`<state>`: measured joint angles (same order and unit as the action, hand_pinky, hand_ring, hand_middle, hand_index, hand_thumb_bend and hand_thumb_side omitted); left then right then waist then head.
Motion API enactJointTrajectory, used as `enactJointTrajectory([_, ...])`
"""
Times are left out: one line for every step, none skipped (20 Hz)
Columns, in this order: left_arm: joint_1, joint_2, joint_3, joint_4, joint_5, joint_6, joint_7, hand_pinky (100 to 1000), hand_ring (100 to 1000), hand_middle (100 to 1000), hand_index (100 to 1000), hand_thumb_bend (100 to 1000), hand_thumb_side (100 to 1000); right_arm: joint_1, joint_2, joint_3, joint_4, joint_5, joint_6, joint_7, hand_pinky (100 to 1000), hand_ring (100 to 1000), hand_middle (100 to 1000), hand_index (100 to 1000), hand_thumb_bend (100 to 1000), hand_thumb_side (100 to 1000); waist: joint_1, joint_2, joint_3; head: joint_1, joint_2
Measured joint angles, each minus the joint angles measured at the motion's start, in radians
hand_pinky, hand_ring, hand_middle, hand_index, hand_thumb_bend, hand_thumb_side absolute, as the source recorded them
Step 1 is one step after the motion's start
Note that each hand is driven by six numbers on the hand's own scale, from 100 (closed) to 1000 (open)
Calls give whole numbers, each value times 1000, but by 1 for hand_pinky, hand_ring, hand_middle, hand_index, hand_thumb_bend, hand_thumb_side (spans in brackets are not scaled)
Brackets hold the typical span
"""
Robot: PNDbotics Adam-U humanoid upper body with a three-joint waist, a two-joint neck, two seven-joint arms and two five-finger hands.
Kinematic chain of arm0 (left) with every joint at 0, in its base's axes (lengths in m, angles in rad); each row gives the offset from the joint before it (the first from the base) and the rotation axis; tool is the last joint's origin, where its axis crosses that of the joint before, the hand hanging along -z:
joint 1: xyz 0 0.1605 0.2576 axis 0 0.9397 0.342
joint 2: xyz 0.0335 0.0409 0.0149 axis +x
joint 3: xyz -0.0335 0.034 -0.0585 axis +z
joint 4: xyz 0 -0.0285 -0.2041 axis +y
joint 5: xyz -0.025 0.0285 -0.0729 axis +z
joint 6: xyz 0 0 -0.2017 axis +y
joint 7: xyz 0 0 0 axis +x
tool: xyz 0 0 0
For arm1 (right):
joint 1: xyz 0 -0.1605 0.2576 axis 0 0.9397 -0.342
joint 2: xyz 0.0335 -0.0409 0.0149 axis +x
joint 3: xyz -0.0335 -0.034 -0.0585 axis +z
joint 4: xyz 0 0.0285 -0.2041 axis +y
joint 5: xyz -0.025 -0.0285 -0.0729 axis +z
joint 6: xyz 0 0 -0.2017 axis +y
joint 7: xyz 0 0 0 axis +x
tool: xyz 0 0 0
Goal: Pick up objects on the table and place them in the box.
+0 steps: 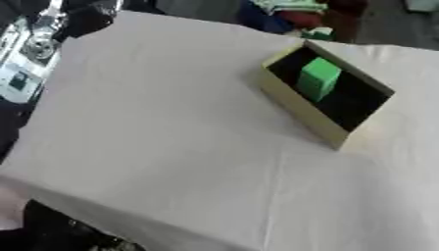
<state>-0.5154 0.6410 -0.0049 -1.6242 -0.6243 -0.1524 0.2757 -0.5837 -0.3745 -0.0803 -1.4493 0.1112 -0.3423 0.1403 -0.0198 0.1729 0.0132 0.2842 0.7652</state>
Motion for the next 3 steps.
enactJointTrajectory([21,0,4,-28,17,8,16,707,621,651,855,100,618,2,0,0,0,0,0,-1,636,852,626,818,100,339,0,0,1,-2,0])
enactJointTrajectory([39,0,7,-55,34,17,30,706,620,649,853,100,623,4,0,0,-2,-1,0,-1,636,851,626,818,100,338,-1,0,1,-6,0])
enactJointTrajectory([56,0,10,-83,51,28,42,705,618,646,851,100,630,4,0,-1,-3,-2,0,-1,636,850,625,818,100,337,-1,0,2,-9,0])
